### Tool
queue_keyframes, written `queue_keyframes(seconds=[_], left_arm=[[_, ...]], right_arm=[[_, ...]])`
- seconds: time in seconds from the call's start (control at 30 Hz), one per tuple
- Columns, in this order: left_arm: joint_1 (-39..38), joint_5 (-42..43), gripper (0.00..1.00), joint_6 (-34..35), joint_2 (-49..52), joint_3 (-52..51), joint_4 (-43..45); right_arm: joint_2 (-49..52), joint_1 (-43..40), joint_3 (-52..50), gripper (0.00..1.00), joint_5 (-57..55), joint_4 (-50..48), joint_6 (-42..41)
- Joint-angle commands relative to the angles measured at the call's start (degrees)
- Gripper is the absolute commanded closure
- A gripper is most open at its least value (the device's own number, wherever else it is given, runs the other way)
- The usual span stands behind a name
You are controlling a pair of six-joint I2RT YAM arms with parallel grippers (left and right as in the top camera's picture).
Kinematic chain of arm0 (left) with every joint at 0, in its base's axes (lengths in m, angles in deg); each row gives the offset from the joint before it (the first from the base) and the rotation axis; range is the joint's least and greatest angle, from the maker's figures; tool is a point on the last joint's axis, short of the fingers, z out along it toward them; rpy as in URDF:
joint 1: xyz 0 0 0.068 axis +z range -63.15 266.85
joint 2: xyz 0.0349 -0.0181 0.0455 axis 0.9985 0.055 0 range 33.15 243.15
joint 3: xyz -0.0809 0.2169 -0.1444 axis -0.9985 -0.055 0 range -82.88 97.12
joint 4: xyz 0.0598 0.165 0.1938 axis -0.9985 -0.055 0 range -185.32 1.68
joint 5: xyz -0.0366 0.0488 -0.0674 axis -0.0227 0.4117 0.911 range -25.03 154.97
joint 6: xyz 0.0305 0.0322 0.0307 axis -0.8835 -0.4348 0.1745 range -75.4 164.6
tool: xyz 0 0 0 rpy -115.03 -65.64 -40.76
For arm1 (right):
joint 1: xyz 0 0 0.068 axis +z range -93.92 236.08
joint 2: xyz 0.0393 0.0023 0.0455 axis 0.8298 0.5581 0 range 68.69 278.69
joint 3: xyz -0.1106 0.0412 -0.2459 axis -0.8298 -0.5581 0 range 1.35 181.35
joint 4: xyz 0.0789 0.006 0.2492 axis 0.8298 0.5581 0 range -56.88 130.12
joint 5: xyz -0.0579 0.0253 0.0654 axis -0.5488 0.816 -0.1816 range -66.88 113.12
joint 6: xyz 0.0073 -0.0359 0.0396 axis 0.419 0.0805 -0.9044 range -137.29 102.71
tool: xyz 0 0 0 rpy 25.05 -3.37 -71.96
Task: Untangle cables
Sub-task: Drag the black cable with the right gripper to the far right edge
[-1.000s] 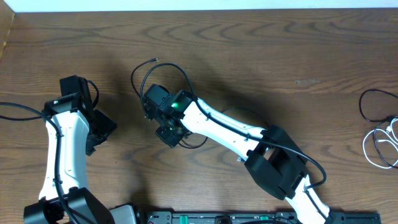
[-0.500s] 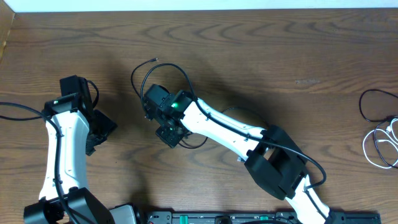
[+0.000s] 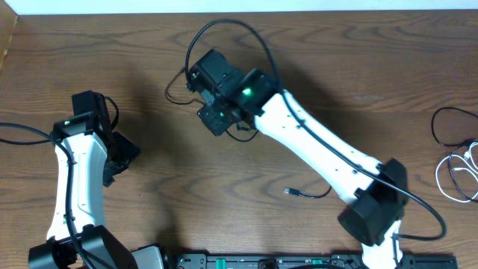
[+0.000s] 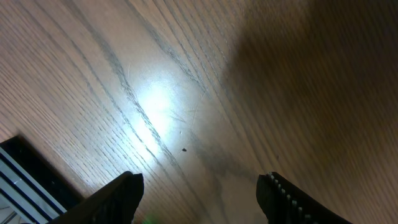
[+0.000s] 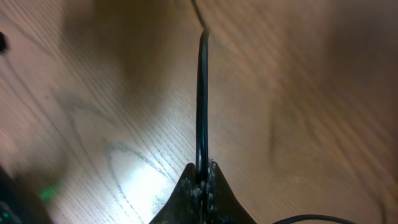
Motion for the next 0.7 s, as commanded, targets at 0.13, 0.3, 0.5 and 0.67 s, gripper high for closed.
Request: queue_keyframes(seconds=[0.13,0.3,0.5,0.67], left_arm=[[0.2,-0.3,0.36,0.1,-0.5,0.2,-0.3],[0.2,-0.3,0.36,0.1,-0.5,0.2,-0.3],[0.2,-0.3,0.36,0.1,-0.5,0.2,-0.3],[0.2,-0.3,0.36,0.1,-0.5,0.2,-0.2]], right_arm=[[-0.7,-0.3,0.8,0.99,-0.5,0.3,0.2],[-0.7,-0.4,0.8,0.99,-2.0,0.2,0.6],[-1.6,-3.5,0.8,0.99,-9.3,0.9,0.6],[-5.5,-11.7,0.8,0.99,-13.0,1.4,1.2]])
